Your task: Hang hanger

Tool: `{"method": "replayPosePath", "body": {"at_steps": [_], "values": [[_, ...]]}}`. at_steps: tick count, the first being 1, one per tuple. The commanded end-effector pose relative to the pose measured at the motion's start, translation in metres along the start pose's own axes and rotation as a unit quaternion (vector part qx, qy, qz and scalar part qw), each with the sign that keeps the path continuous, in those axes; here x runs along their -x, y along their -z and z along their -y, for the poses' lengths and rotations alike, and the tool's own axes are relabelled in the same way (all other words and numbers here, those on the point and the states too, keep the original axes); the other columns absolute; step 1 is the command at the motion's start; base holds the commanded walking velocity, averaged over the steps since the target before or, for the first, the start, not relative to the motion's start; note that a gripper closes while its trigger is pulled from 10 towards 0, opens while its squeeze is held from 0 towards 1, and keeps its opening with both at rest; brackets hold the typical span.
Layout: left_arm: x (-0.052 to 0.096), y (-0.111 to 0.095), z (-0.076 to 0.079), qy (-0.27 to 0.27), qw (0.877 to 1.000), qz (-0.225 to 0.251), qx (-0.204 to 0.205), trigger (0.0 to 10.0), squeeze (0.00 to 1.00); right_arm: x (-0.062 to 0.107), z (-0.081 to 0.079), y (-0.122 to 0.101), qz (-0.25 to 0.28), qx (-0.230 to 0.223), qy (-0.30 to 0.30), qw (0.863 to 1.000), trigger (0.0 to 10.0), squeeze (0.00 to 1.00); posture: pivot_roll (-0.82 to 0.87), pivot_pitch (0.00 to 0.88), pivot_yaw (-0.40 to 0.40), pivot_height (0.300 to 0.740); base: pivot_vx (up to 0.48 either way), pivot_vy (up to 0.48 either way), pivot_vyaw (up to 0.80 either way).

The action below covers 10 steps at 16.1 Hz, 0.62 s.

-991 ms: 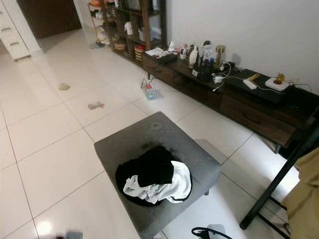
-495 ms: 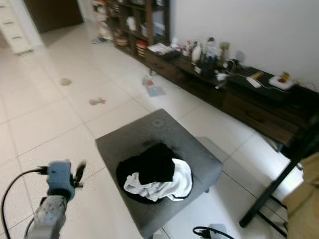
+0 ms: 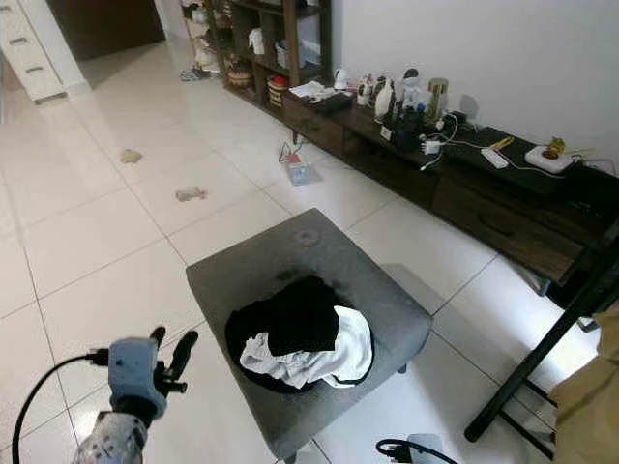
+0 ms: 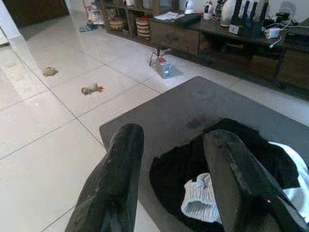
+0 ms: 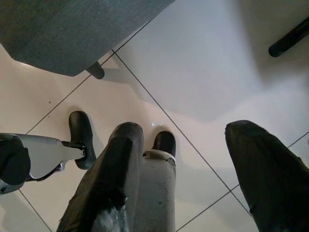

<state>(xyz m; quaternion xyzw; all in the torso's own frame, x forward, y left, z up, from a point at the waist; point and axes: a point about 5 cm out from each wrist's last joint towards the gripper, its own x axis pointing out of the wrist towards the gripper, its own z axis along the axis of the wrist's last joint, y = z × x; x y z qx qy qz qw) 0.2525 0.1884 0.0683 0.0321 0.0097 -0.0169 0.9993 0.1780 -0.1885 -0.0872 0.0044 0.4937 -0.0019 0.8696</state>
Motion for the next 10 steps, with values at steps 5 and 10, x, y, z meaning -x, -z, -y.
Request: {"method": "replayPosePath", "body": {"at_steps": [5,10], "values": [[-0.001,-0.0062,0.0026,0.015,1.0,-0.011,-0.004,10.0,0.0,0.0002,-0.0004,0.0023,-0.001,-0.008,0.003,1.0,10.0,0.0,-0.07,0.086,0.043,0.74,0.296,0.0,-0.11],[-0.0006,-0.0081,0.0037,0.018,1.0,-0.018,-0.004,10.0,0.0,0.0003,0.0,0.0025,-0.001,-0.004,0.002,1.0,10.0,0.0,-0.07,0.086,0.041,0.74,0.323,0.0,0.0]]}}
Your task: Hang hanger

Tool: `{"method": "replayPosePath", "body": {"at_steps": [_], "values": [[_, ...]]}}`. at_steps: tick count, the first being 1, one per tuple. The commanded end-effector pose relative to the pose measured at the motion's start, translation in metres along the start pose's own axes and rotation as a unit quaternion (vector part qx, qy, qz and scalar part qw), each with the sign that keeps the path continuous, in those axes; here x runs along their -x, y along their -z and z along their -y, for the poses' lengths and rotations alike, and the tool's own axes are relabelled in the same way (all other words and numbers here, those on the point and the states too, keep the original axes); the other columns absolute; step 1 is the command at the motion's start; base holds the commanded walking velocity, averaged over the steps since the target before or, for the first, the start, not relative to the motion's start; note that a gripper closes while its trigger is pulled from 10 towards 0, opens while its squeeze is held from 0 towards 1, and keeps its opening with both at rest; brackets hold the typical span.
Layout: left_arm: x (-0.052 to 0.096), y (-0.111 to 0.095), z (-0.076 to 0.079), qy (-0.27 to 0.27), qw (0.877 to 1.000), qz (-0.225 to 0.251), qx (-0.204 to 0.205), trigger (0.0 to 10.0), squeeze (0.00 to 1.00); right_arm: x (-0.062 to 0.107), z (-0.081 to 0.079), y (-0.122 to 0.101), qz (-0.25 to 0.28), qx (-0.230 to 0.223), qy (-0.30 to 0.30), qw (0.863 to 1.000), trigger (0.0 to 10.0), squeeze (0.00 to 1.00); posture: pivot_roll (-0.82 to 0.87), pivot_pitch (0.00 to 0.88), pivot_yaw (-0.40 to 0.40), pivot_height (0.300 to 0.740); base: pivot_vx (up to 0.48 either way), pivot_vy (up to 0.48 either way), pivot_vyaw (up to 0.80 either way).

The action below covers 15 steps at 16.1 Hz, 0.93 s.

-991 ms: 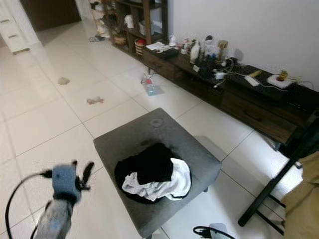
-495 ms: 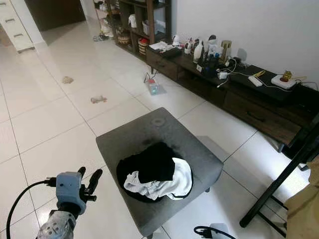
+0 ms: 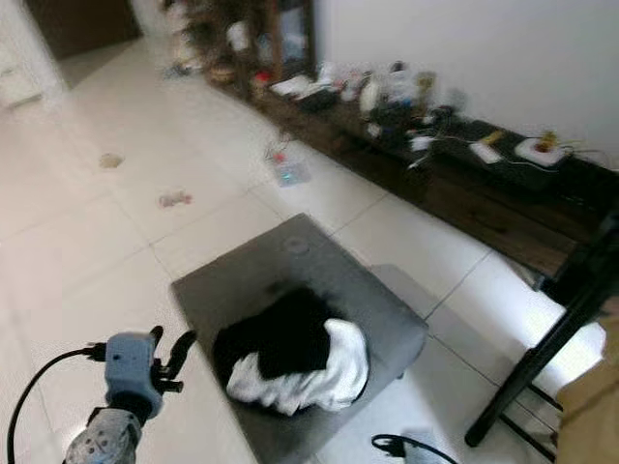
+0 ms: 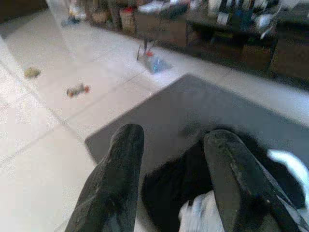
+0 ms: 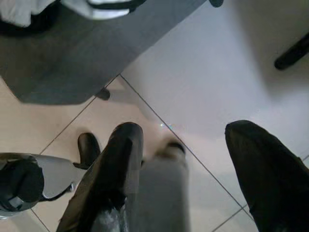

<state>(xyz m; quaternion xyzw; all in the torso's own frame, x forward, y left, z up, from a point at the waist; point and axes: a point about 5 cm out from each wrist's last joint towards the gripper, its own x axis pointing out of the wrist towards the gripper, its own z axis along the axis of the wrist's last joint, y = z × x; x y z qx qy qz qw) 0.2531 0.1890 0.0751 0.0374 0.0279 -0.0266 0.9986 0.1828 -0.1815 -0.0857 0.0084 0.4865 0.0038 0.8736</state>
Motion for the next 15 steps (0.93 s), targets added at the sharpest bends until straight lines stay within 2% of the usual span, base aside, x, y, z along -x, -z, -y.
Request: {"method": "replayPosePath", "body": {"at_steps": [1,3,6,9,11,15], "values": [[0.0,-0.002,0.005,0.009,1.0,-0.001,0.001,10.0,0.0,0.002,0.007,0.007,-0.01,-0.002,0.008,1.0,10.0,0.0,-0.07,0.087,0.041,0.74,0.326,0.0,0.0],[0.0,-0.002,0.005,0.009,1.0,-0.001,0.001,10.0,0.0,0.002,0.007,0.007,-0.011,-0.001,0.008,1.0,10.0,0.0,-0.07,0.086,0.04,0.74,0.328,0.0,0.0],[-0.001,0.0,0.002,-0.01,1.0,-0.007,-0.005,10.0,0.0,0.002,0.007,0.007,-0.011,0.001,0.004,1.0,10.0,0.0,-0.07,0.087,0.039,0.74,0.0,0.0,0.0],[0.001,0.01,-0.003,-0.034,0.999,-0.036,0.019,10.0,0.0,0.002,0.006,0.007,-0.01,0.002,0.003,1.0,10.0,0.0,-0.07,0.086,0.04,0.74,0.0,0.0,0.0],[0.003,0.013,-0.004,-0.035,0.998,-0.043,0.02,10.0,0.0,0.002,0.006,0.007,-0.009,0.002,0.002,1.0,10.0,0.0,-0.07,0.085,0.04,0.74,0.0,0.0,0.0],[0.005,0.011,0.003,-0.015,0.999,-0.032,-0.012,10.0,0.0,0.002,0.006,0.007,-0.007,0.0,-0.001,1.0,10.0,0.0,-0.07,0.087,0.038,0.74,0.0,0.0,0.0]]}}
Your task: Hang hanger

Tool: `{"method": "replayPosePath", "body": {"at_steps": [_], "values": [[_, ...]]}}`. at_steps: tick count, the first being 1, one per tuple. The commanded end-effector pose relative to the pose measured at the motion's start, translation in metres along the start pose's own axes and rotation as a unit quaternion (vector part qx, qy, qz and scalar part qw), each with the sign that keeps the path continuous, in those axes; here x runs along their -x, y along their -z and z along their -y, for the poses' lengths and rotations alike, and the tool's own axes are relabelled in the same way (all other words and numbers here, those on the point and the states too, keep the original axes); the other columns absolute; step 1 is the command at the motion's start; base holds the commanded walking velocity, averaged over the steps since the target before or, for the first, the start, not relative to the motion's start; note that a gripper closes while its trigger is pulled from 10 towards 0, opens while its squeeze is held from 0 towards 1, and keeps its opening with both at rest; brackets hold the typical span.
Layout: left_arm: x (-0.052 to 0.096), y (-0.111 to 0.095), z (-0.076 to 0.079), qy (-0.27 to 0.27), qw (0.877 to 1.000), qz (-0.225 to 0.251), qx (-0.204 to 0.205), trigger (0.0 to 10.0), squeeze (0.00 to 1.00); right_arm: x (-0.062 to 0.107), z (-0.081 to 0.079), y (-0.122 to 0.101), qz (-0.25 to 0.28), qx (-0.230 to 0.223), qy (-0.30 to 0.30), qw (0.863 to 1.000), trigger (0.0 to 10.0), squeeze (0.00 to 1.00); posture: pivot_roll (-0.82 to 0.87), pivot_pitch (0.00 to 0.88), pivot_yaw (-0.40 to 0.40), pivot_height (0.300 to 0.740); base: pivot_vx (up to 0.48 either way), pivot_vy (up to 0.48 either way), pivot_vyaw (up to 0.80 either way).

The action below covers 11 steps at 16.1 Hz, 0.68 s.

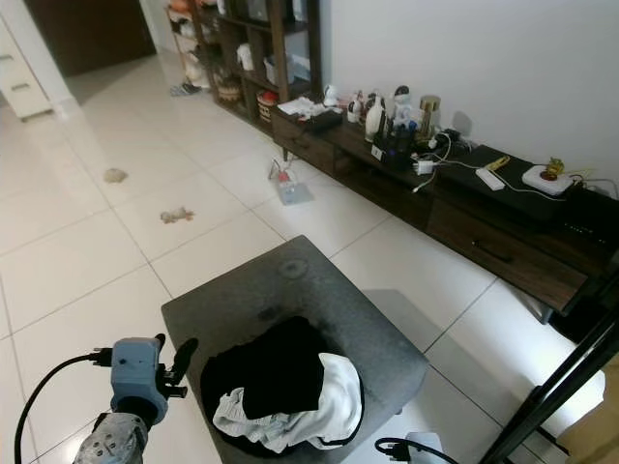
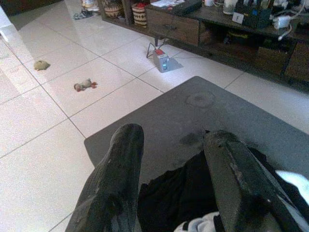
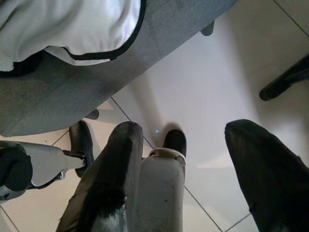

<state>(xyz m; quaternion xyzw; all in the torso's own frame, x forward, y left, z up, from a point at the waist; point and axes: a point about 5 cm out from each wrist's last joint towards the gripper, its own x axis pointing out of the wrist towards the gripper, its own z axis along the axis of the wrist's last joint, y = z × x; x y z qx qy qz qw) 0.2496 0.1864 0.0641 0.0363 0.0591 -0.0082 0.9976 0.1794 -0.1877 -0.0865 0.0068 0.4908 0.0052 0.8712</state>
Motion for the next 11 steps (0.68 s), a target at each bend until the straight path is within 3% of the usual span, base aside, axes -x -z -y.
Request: {"method": "replayPosePath", "body": {"at_steps": [1,2,5,7,8,11], "values": [[0.002,0.0,0.0,0.002,1.0,0.001,-0.016,10.0,0.0,0.0,0.0,0.003,-0.001,-0.001,-0.001,1.0,10.0,0.0,-0.07,0.086,0.038,0.74,0.0,0.0,0.0],[0.001,-0.001,0.0,0.004,1.0,0.003,-0.018,10.0,0.0,0.0,0.0,0.002,0.006,0.005,-0.001,1.0,10.0,0.0,-0.07,0.089,0.039,0.74,0.0,0.0,0.0],[0.0,-0.005,0.004,0.022,0.999,0.011,-0.031,10.0,0.0,0.0,-0.001,0.003,0.006,-0.002,-0.001,1.0,10.0,0.0,-0.07,0.089,0.039,0.74,0.0,0.0,0.8],[-0.001,-0.011,0.02,0.089,0.995,0.019,-0.035,10.0,0.0,0.0,-0.001,0.003,0.005,-0.001,-0.005,1.0,10.0,0.0,-0.07,0.088,0.04,0.74,0.0,0.0,0.51],[-0.002,-0.016,0.028,0.126,0.991,0.023,-0.033,10.0,0.0,0.0,-0.001,0.004,0.003,-0.005,-0.004,1.0,10.0,0.0,-0.07,0.083,0.04,0.74,0.0,0.0,0.0],[-0.004,-0.024,0.034,0.146,0.988,0.037,-0.027,10.0,0.0,0.001,-0.001,0.004,0.007,-0.011,-0.002,1.0,10.0,0.0,-0.07,0.077,0.037,0.74,0.0,0.0,0.0]]}}
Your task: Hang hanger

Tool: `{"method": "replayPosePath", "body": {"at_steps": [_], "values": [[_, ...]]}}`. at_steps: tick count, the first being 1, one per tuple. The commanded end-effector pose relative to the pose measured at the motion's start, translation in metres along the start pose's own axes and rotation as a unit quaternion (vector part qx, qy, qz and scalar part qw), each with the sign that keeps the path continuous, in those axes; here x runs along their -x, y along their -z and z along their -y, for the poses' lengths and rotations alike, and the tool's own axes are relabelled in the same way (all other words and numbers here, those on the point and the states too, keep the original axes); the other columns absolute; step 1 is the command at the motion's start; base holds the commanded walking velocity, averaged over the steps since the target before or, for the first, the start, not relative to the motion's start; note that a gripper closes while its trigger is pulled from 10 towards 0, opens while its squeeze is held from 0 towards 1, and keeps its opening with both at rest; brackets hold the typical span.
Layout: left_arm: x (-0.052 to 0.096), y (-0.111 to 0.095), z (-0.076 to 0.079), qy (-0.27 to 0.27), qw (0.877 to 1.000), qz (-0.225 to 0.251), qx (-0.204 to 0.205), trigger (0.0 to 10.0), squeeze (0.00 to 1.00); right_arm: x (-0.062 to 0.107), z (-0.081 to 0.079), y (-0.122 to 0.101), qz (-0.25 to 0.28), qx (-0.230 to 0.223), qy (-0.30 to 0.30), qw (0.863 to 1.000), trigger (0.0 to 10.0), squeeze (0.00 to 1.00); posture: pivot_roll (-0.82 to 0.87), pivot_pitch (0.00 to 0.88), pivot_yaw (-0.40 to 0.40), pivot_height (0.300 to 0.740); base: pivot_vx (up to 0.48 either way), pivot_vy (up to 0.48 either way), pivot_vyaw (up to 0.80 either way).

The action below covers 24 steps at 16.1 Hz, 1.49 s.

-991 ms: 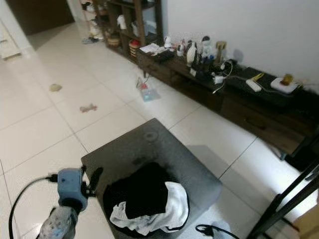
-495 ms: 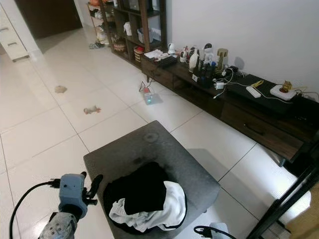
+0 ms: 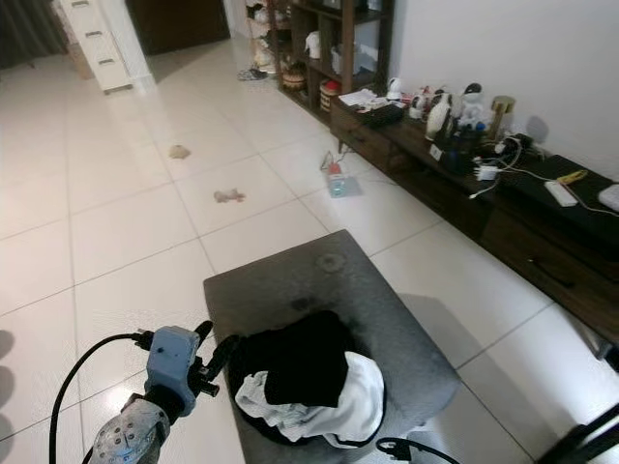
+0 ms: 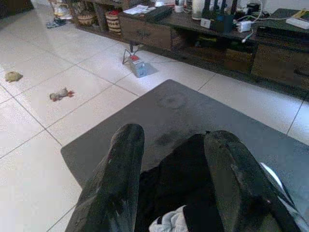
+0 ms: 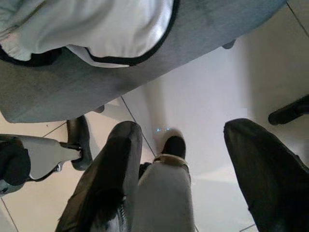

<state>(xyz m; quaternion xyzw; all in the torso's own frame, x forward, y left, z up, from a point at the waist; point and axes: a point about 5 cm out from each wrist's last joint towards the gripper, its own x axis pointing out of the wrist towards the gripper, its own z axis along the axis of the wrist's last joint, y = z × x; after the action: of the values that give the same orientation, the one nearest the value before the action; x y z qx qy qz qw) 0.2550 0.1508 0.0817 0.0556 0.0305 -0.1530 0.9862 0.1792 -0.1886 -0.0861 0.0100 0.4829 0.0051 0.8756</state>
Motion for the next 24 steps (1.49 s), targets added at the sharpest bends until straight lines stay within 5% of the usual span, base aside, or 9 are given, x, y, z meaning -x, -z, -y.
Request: {"method": "replayPosePath", "body": {"at_steps": [1,10,11,12,16,17,24], "values": [[-0.003,-0.0067,-0.0004,0.001,1.0,0.013,0.002,10.0,0.0,0.0004,-0.0014,0.0037,0.0,-0.009,0.0,1.0,10.0,0.0,-0.07,0.074,0.036,0.74,0.0,0.0,0.0],[-0.0105,-0.0129,-0.0065,-0.023,0.999,0.025,0.026,10.0,0.0,0.0005,-0.0017,0.0022,0.012,-0.016,0.0,1.0,10.0,0.0,-0.07,0.076,0.033,0.711,0.0,0.0,0.0],[-0.0115,-0.0136,-0.0076,-0.029,0.999,0.026,0.028,10.0,0.64,0.0004,-0.0015,0.0024,0.01,-0.015,0.002,1.0,10.0,0.0,-0.07,0.078,0.033,0.711,0.0,0.0,0.0],[-0.0116,-0.0136,-0.0077,-0.03,0.999,0.026,0.03,10.0,1.0,0.0004,-0.0016,0.0026,0.008,-0.014,0.001,1.0,10.0,0.0,-0.07,0.081,0.033,0.711,0.0,0.0,0.0],[-0.012,-0.0137,-0.0076,-0.03,0.999,0.025,0.031,10.0,1.0,0.0004,-0.0018,0.0028,0.008,-0.014,-0.002,1.0,10.0,0.0,-0.07,0.087,0.032,0.711,0.0,0.0,0.0],[-0.0121,-0.0139,-0.0077,-0.03,0.999,0.026,0.031,10.0,0.0,0.0005,-0.0017,0.0028,0.008,-0.014,-0.002,1.0,10.0,0.0,-0.07,0.088,0.032,0.711,0.0,0.0,0.0],[-0.0122,-0.0139,-0.0076,-0.037,0.998,0.025,0.033,10.0,0.0,0.0006,-0.0002,0.0023,0.006,-0.009,-0.003,1.0,10.0,0.0,-0.07,0.095,0.024,0.706,0.0,0.0,0.0]]}}
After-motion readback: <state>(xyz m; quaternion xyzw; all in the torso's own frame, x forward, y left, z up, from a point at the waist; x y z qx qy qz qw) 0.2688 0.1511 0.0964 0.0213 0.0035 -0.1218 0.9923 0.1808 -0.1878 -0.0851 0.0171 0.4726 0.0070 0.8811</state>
